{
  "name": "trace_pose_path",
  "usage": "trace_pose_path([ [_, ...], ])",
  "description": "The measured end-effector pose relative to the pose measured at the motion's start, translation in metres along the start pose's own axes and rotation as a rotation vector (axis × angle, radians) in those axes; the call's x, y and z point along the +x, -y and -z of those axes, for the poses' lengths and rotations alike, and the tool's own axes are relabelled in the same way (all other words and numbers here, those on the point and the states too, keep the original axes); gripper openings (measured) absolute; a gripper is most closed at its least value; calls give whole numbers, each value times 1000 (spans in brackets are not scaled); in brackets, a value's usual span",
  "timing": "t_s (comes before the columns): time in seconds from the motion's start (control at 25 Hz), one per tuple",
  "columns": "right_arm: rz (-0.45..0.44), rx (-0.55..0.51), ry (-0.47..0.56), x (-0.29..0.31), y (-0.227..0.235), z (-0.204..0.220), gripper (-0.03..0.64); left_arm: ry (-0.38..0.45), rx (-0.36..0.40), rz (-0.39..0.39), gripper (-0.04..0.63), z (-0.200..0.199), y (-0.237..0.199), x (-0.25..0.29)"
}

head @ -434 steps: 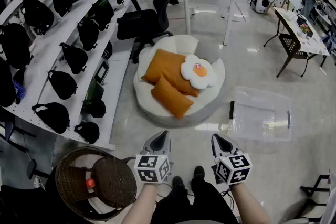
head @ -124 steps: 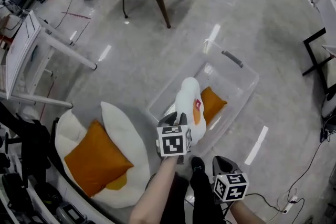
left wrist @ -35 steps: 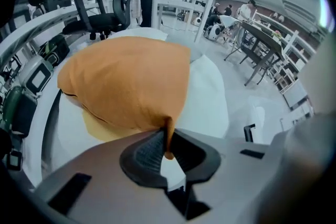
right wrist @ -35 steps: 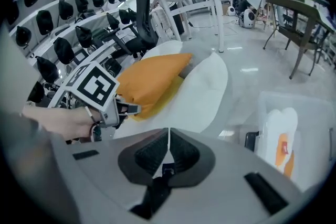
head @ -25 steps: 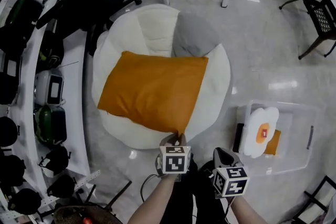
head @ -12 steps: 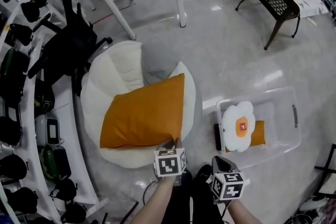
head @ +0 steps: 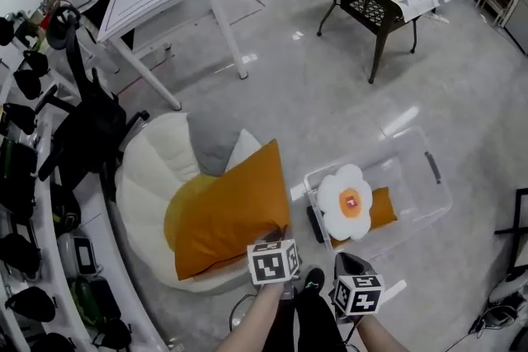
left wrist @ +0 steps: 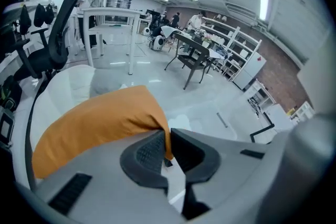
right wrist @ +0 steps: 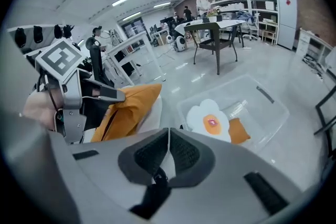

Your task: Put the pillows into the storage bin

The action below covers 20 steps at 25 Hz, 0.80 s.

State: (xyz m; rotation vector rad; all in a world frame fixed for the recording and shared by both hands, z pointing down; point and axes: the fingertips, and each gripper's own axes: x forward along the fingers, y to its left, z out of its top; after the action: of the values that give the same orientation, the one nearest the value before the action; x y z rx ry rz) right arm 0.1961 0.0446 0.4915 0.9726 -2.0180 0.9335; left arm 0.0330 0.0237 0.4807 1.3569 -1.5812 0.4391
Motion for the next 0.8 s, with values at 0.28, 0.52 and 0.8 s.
trace_pose_path([
  [0.28, 68, 109, 57, -34, 45, 0, 11, 2, 95, 104, 31, -26, 88, 13],
  [0.52, 153, 244, 102, -66, 85, 16, 11, -35, 204, 169, 31, -34, 148, 25],
  [0.8, 223, 382, 146, -93, 127, 30, 11, -74, 348, 272, 31, -32, 248, 43],
])
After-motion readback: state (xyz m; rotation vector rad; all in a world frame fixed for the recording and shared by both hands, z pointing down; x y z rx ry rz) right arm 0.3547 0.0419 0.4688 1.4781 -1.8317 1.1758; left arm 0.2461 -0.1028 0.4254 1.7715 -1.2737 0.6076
